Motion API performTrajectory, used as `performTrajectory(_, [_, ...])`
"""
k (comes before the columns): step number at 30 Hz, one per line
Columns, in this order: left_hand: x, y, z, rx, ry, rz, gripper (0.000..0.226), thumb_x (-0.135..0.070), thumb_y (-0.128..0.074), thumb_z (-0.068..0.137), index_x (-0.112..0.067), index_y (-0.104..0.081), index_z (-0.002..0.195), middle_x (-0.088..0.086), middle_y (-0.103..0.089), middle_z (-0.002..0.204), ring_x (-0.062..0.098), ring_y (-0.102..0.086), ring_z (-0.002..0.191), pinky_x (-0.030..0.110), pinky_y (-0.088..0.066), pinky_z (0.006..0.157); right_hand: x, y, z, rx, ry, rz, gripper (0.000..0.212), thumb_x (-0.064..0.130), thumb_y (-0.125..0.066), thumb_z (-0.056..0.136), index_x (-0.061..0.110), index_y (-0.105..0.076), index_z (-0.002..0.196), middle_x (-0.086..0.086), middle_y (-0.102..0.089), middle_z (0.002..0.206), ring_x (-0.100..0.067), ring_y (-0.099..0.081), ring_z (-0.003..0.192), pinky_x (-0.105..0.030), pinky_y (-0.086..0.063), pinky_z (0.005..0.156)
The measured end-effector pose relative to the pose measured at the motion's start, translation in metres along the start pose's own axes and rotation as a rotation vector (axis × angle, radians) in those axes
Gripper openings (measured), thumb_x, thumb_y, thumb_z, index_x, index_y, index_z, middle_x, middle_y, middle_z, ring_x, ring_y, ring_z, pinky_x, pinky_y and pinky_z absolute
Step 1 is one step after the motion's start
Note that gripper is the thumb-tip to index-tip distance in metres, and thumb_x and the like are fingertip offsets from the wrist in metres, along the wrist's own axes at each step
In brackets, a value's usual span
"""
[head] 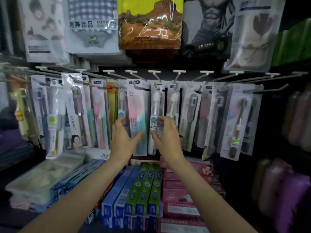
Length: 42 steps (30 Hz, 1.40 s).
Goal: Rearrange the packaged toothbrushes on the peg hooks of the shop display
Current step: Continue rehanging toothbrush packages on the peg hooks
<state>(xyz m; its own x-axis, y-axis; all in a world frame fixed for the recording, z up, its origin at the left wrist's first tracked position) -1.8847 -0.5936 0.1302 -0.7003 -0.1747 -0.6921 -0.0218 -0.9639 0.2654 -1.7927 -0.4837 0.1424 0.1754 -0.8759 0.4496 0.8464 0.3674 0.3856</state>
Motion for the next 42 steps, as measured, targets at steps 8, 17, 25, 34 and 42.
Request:
performTrajectory(8, [0.009,-0.004,0.015,0.105,0.251,-0.161,0.042,-0.017,-0.067,0.084,-0.008,-0.051,0.121,0.01,-0.059,0.119,0.022,-0.056,0.104,0.028,-0.044,0.083,0.005,-0.014,0.0,-0.108,-0.028,-0.047,0.039,0.006,-0.059,0.088,0.006,-0.043,0.123,-0.006,-0.037,0.12,-0.007,-0.042,0.1,-0.013,-0.037,0.087])
performTrajectory(17, [0.012,0.059,0.041,0.062,0.015,0.263,0.042,-0.015,-0.057,0.09,-0.002,-0.045,0.129,0.017,-0.056,0.12,0.028,-0.054,0.1,0.024,-0.038,0.071,-0.001,-0.047,0.002,0.182,-0.187,-0.078,0.061,0.014,-0.055,0.092,0.006,-0.022,0.143,-0.01,-0.033,0.144,-0.021,-0.036,0.13,-0.025,-0.03,0.104])
performTrajectory(25, [0.026,0.061,0.037,0.24,0.008,0.043,0.032,-0.011,-0.064,0.084,-0.009,-0.051,0.114,0.006,-0.056,0.106,0.023,-0.056,0.098,0.032,-0.046,0.081,0.007,-0.095,-0.005,0.23,-0.504,0.462,0.032,0.011,-0.057,0.091,0.003,-0.049,0.121,-0.004,-0.056,0.1,-0.015,-0.053,0.095,-0.027,-0.049,0.086])
performTrajectory(34, [0.03,0.059,0.035,0.356,0.076,-0.058,0.036,-0.017,-0.063,0.086,-0.015,-0.05,0.12,0.002,-0.057,0.112,0.012,-0.056,0.095,0.026,-0.048,0.081,0.013,-0.098,-0.016,0.226,-0.551,0.598,0.012,0.005,-0.051,0.093,0.006,-0.059,0.101,-0.017,-0.063,0.11,-0.03,-0.059,0.105,-0.042,-0.049,0.093])
performTrajectory(42, [0.022,0.052,0.021,0.344,0.132,-0.031,0.026,-0.021,-0.063,0.085,-0.008,-0.06,0.107,0.007,-0.059,0.107,0.013,-0.056,0.091,0.02,-0.047,0.074,0.013,-0.087,-0.024,0.271,-0.526,0.637,0.019,0.0,-0.047,0.093,-0.006,-0.058,0.108,-0.021,-0.063,0.114,-0.021,-0.061,0.095,-0.027,-0.05,0.083])
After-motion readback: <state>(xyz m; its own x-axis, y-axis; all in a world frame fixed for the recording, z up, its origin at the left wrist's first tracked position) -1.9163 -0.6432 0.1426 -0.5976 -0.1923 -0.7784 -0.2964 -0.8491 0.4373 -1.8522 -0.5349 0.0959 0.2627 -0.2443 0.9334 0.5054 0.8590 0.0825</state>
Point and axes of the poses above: each hand's wrist, its own z-axis towards the middle knuckle, its own y-axis out of the back of the hand, x = y × z, the point moved 4 cm from there along z, towards the middle knuckle
